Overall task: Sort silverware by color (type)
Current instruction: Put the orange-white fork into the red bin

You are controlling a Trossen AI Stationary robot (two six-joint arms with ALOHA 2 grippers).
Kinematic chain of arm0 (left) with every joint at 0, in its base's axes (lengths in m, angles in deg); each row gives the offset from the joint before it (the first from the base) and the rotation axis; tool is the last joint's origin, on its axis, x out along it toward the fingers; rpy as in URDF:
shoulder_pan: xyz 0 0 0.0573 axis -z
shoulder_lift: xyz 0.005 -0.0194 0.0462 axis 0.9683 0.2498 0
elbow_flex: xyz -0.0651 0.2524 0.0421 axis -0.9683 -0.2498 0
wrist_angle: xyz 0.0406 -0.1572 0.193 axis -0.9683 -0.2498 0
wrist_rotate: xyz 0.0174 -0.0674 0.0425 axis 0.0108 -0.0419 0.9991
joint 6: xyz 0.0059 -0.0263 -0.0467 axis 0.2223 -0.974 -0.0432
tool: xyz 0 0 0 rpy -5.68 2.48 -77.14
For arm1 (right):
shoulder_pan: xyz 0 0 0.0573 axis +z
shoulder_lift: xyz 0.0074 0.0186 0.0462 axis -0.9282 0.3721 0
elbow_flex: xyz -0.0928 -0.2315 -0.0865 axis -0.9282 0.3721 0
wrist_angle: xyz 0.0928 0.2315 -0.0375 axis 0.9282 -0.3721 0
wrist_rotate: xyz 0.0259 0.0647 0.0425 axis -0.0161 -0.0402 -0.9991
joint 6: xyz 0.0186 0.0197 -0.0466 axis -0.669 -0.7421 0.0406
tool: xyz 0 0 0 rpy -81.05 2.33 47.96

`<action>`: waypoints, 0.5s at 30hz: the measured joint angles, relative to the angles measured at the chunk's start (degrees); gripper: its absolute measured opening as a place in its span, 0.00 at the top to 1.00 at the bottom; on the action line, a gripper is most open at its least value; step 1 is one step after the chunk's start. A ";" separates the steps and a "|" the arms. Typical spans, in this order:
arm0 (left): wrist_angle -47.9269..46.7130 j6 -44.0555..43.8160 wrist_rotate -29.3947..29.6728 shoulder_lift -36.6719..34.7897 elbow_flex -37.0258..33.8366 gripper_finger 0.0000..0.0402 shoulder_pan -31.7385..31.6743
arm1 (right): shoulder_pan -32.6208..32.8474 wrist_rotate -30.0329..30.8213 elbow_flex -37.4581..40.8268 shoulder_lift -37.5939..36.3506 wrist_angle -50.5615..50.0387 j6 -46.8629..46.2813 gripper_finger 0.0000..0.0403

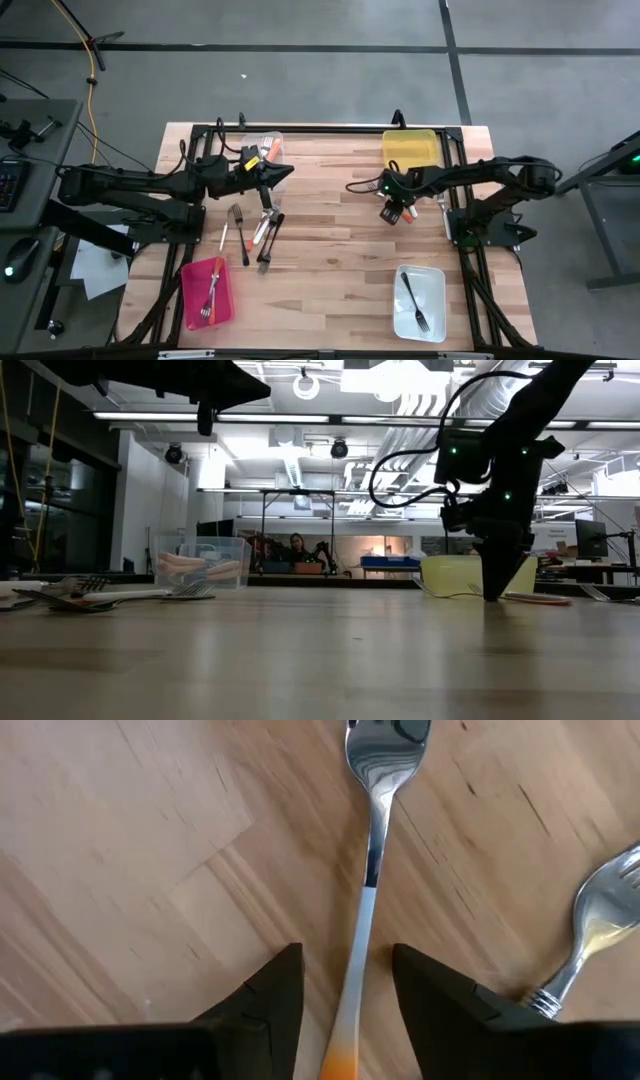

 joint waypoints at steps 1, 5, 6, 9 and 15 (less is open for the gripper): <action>0.02 0.02 -0.01 0.00 0.00 1.00 0.00 | -0.15 -0.29 0.02 0.05 -0.13 0.04 0.68; 0.00 -0.83 -0.01 0.00 0.00 1.00 0.00 | -0.51 -0.74 0.13 -0.22 -0.18 -0.02 0.84; -0.04 -1.13 -0.01 0.00 0.00 1.00 0.00 | -0.50 -0.82 0.13 -0.24 -0.13 -0.02 0.90; -0.13 -1.40 -0.02 0.00 0.00 1.00 0.00 | -0.45 -1.17 0.17 -0.21 -0.10 -0.05 0.98; -0.17 -1.40 -0.03 0.00 0.00 1.00 0.00 | 0.08 -1.41 -0.77 -0.60 -0.41 0.76 0.99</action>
